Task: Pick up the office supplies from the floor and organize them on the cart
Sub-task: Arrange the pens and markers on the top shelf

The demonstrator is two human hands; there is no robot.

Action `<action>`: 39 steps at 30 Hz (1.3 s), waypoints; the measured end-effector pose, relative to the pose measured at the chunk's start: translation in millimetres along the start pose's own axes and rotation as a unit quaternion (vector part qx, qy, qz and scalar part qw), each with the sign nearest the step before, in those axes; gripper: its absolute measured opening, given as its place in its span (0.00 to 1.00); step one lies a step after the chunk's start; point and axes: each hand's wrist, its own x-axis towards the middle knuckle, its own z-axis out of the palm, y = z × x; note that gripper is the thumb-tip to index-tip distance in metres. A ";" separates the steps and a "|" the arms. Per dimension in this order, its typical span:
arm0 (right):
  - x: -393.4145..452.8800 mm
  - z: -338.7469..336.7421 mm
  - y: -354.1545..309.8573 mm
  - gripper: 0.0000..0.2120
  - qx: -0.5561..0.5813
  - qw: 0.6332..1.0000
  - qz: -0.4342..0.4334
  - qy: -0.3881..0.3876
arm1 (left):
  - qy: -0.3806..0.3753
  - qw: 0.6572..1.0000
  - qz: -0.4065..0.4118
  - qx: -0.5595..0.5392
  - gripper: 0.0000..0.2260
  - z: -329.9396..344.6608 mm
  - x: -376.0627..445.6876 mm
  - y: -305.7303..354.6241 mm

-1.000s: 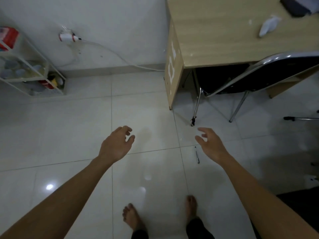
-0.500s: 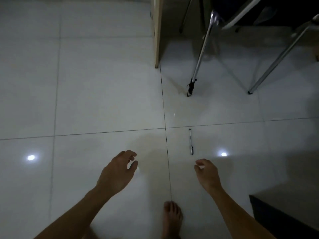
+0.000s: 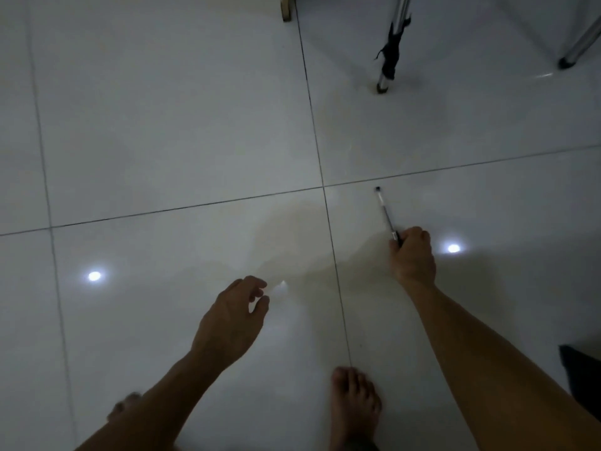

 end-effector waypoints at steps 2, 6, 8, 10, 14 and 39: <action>-2.5 -7.9 -1.2 0.13 0.011 1.000 0.011 -0.020 | -0.005 1.000 -0.006 -0.011 0.08 -7.4 -1.1 4.6; -24.0 -45.0 -20.5 0.09 0.095 0.995 -0.036 -0.022 | -0.032 0.998 -0.014 -0.054 0.07 -32.2 -11.0 33.9; -40.7 -73.2 -41.3 0.06 0.162 0.984 -0.070 -0.018 | -0.032 0.997 0.000 -0.070 0.07 -50.8 -18.1 52.1; -61.2 -106.3 -67.7 0.03 0.245 0.965 -0.093 -0.025 | -0.023 0.995 0.006 -0.094 0.07 -75.4 -27.4 70.5; -117.8 -183.3 -131.1 0.04 0.430 0.898 -0.070 -0.058 | -0.006 0.983 -0.017 -0.183 0.07 -148.0 -64.1 114.6; -588.3 -455.8 -510.0 0.07 0.629 0.746 -0.028 -0.219 | 0.177 0.934 0.133 -0.282 0.12 -654.9 -471.7 74.6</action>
